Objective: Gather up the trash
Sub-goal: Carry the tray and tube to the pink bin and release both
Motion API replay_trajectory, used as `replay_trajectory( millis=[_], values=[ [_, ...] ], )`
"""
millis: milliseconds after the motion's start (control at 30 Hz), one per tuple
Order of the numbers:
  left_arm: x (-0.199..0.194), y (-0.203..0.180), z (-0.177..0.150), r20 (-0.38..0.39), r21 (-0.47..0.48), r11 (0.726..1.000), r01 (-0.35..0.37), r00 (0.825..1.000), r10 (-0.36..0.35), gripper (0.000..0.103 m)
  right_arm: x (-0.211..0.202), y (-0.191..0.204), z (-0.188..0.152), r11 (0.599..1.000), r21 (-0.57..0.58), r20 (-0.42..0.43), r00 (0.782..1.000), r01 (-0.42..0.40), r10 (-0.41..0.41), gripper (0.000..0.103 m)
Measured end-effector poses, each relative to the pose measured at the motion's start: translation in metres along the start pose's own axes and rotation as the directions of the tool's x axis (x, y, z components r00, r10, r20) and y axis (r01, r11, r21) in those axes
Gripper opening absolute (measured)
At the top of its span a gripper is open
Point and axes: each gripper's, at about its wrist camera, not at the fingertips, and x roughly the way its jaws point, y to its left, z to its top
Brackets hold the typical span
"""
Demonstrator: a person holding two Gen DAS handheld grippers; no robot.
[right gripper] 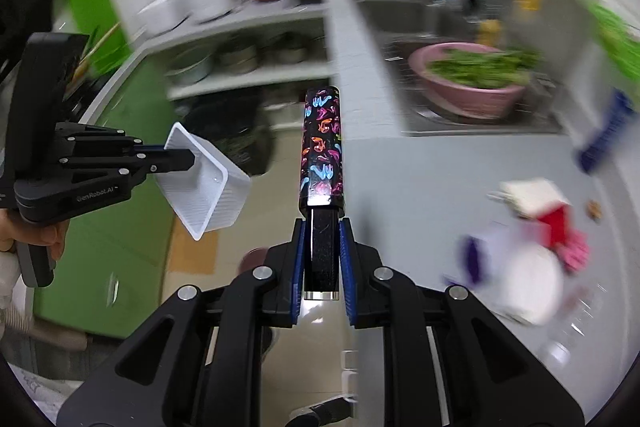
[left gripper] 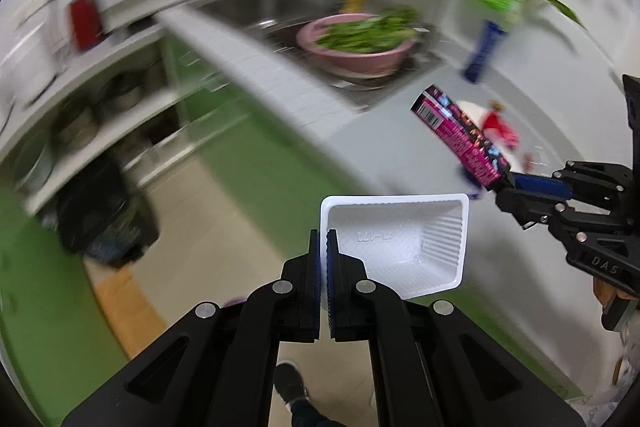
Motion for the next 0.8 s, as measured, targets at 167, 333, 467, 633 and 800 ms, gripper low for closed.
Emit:
replay_trajectory(
  millis=[167,333,467,633,800],
  values=[
    [0.030,0.068,-0.046,-0.038,-0.125,0.989,-0.075,0.997,0.071,0.003,0.090,0.049,0.002,0.994,-0.067,-0.085,0.994,-0.081,0.075,0.016],
    [0.121,0.127,-0.112,-0.099,-0.233,0.965,-0.118,0.990,0.097,0.003,0.200,0.076,-0.029,0.990,-0.087,-0.169,0.981,-0.112,0.096,0.016],
    [0.197,0.166,-0.168,-0.139,-0.303,0.941,-0.152,0.984,0.115,0.003,0.283,0.087,-0.073,0.991,-0.082,-0.230,0.969,-0.110,0.089,0.016],
    [0.288,0.195,-0.223,-0.198,-0.346,0.920,-0.186,0.973,0.122,0.003,0.350,0.085,-0.118,0.992,-0.071,-0.264,0.961,-0.108,0.086,0.016],
    [0.336,0.215,-0.253,-0.191,-0.414,0.888,-0.201,0.973,0.132,0.095,0.387,0.082,-0.147,0.992,-0.076,-0.272,0.959,-0.105,0.081,0.016]
  ],
)
